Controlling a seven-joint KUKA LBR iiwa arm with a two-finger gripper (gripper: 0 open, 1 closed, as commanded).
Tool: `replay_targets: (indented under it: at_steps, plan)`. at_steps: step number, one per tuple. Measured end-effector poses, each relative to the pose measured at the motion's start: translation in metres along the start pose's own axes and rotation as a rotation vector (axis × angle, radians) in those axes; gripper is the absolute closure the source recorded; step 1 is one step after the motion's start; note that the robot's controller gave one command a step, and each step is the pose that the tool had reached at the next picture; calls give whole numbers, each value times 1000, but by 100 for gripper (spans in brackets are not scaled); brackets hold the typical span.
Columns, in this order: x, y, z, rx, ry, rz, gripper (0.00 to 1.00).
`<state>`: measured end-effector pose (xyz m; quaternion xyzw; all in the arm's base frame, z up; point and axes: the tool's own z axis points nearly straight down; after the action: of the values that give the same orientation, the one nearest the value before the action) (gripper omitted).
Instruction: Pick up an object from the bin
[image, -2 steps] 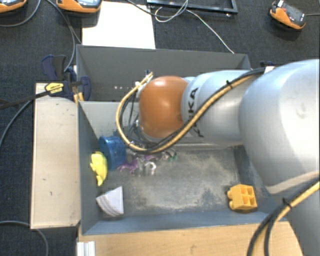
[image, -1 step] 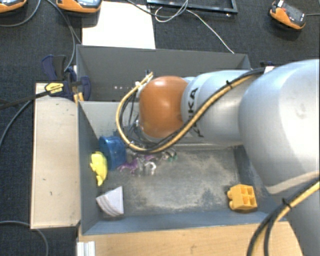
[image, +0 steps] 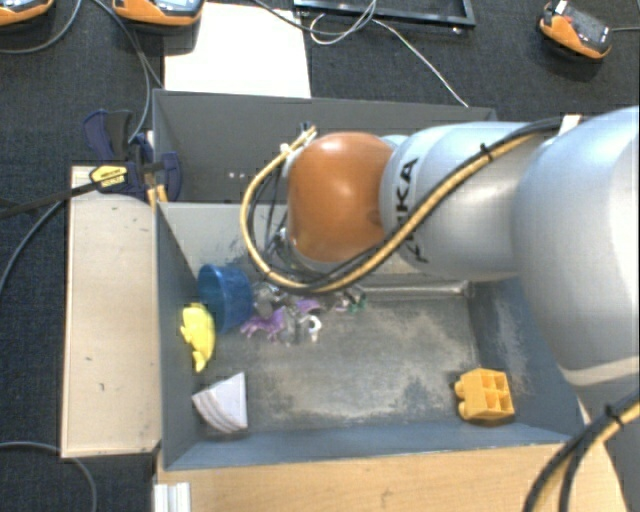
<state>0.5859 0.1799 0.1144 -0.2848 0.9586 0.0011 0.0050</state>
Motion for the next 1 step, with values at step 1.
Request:
replay_targets:
  at_steps: [1]
  plan:
    - [0,3,-62,1,-7,-1,100]
